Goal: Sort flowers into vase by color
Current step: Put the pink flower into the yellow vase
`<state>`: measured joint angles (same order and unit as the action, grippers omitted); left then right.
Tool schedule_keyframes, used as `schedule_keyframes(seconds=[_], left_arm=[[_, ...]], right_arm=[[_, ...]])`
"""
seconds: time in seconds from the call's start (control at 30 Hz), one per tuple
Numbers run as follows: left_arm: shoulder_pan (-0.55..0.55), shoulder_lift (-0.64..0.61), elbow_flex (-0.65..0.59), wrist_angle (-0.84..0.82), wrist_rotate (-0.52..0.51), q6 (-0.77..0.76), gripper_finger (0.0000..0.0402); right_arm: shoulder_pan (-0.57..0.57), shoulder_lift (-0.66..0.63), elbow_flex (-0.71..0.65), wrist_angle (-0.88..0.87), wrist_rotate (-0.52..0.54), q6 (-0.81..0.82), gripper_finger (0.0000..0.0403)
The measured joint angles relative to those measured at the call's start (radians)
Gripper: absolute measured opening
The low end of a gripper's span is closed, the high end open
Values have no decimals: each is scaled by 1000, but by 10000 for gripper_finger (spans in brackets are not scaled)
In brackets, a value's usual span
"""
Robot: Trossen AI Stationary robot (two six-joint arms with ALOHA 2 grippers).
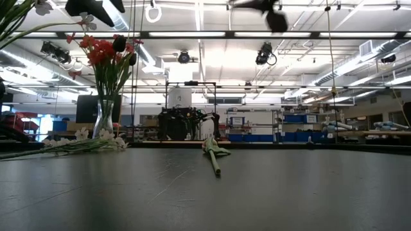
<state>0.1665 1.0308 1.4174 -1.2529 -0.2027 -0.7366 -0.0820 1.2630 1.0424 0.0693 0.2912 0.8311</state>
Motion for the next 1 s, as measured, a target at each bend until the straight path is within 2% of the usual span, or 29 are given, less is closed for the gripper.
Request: schedule_keyframes(seconds=[0.2,0.37,0.47,0.77,0.87,1.0], left_arm=[[4,-28,0,-6,3,75,243],[8,-70,15,-45,2,99,242],[21,-94,37,-64,2,138,242],[63,-140,83,-84,-21,248,242],[68,-143,83,-85,-21,309,242],[68,-142,83,-106,-14,340,242]], right_arm=[[3,258,8,48,-87,206,66],[15,457,112,34,-160,293,66],[16,553,209,-118,-190,352,66],[38,748,551,-735,-215,428,66],[59,807,624,-860,-249,484,66],[110,868,640,-944,-311,591,73]])
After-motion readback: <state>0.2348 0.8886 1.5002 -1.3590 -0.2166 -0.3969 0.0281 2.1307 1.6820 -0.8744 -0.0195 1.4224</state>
